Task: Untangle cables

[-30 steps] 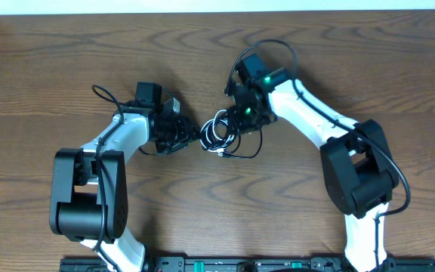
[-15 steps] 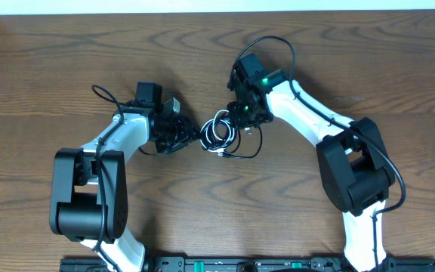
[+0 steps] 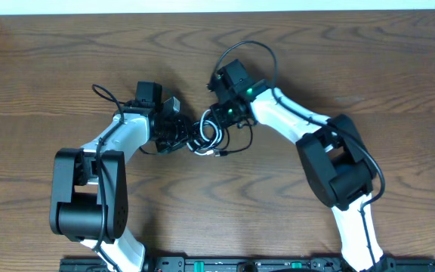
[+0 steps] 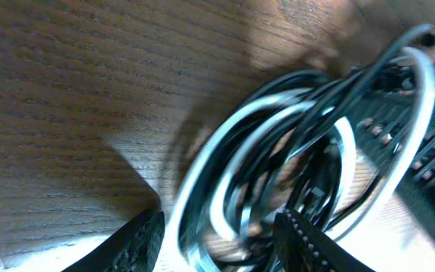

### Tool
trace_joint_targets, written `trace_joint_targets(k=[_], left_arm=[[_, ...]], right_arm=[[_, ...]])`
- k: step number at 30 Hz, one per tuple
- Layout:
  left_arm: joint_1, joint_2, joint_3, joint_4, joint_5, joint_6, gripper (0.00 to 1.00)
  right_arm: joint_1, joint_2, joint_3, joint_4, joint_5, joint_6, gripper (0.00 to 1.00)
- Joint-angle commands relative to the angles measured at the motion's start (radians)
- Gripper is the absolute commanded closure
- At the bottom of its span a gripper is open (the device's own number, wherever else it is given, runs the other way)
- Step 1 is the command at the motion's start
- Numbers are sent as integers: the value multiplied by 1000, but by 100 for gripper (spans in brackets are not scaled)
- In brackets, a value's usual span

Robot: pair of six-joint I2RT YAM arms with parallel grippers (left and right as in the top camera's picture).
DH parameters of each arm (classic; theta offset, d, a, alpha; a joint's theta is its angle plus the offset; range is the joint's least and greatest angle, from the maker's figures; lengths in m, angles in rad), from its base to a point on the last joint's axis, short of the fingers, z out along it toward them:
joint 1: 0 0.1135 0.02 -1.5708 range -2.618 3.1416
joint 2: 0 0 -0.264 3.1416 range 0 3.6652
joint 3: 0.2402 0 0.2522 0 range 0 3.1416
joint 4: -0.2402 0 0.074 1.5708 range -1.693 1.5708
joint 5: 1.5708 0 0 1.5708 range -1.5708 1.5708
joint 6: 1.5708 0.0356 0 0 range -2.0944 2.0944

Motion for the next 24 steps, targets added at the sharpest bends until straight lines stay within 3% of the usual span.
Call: trace_joint_targets(k=[1, 5, 11, 20, 21, 24], left_arm=[[2, 13, -6, -3, -77, 16, 48], [2, 13, -6, 1, -77, 16, 49], [2, 13, -6, 4, -77, 16, 68], [2, 13, -6, 8, -77, 16, 69], [2, 13, -6, 8, -77, 15, 71], [2, 13, -6, 8, -77, 15, 89]], right_arm=[[30, 31, 11, 8, -39, -92, 78], [28, 21, 18, 14, -40, -107, 75], [-6, -79, 74, -108, -59, -106, 66], [3, -180, 80, -297, -120, -30, 57], [6, -177, 76, -314, -133, 5, 58], [25, -174, 62, -361, -156, 101, 63]])
